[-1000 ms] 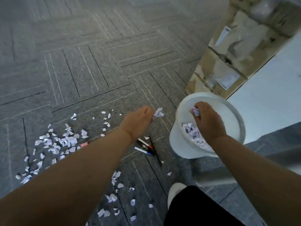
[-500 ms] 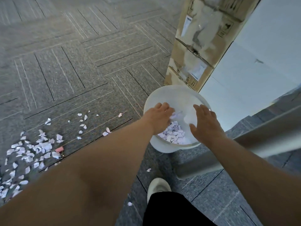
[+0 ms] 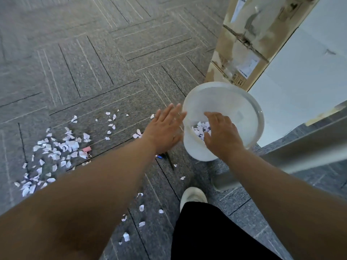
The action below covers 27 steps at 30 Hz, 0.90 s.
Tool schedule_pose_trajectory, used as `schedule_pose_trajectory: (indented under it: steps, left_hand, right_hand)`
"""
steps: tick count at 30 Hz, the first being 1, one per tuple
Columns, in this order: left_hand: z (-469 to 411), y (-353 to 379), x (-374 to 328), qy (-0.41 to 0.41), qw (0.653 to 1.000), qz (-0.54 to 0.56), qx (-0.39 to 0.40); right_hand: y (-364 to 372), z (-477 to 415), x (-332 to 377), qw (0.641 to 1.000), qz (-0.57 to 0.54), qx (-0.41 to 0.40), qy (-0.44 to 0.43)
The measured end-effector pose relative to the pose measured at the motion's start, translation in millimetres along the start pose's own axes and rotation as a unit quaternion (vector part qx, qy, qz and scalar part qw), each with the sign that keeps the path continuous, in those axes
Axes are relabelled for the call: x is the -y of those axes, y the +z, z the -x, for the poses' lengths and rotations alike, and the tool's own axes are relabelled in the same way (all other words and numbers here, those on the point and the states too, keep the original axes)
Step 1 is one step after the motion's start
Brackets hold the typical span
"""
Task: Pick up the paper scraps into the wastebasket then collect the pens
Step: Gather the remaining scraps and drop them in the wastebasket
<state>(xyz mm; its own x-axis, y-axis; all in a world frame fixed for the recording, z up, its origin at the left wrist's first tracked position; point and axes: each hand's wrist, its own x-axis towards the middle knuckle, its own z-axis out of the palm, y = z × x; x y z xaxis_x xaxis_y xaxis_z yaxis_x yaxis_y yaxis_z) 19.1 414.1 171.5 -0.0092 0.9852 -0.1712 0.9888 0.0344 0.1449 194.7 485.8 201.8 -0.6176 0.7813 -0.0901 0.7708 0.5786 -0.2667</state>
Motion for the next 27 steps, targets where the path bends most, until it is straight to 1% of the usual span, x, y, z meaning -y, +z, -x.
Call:
schedule_pose_trajectory:
  steps: [4, 6, 8, 10, 13, 17, 19, 21, 25, 27]
  left_hand:
    - [65.4, 36.6, 43.7, -0.07, 0.997, 0.021, -0.02]
    - [96.7, 59.3, 62.0, -0.109, 0.993, 0.031, 0.011]
    - [124.4, 86.3, 71.8, -0.139, 0.989, 0.029, 0.046]
    - [144.9, 115.8, 74.4, -0.155, 0.984, 0.03, 0.087]
    - [160.9, 162.3, 73.2, -0.157, 0.976, 0.03, 0.145]
    - [155.0, 212.7, 70.1, -0.163, 0.97, 0.047, 0.176]
    - [146.3, 232.6, 69.2, -0.166, 0.967, 0.045, 0.186]
    - [138.6, 250.3, 71.6, -0.173, 0.966, 0.038, 0.19]
    - [131.0, 271.8, 87.7, -0.189, 0.965, 0.04, 0.175]
    - [133.0, 277.7, 92.9, -0.187, 0.967, 0.037, 0.167]
  right_hand:
    - [33.3, 1.0, 45.6, 0.997, -0.024, 0.01, -0.072]
    - [61.1, 6.1, 62.3, 0.995, -0.04, 0.025, -0.092]
    - [95.0, 12.9, 69.3, 0.993, -0.044, 0.057, -0.095]
    - [132.0, 19.5, 65.7, 0.992, -0.036, 0.091, -0.081]
    - [186.5, 25.7, 45.7, 0.989, -0.011, 0.149, -0.026]
    - [238.8, 21.5, 18.2, 0.973, 0.014, 0.227, 0.049]
    - [257.6, 12.9, 6.4, 0.968, 0.018, 0.242, 0.068]
    - [274.8, 2.0, -4.3, 0.972, 0.021, 0.227, 0.062]
    - [294.6, -4.5, -17.2, 0.991, 0.016, 0.132, 0.007]
    - [297.8, 2.4, -19.1, 0.995, -0.002, 0.1, 0.01]
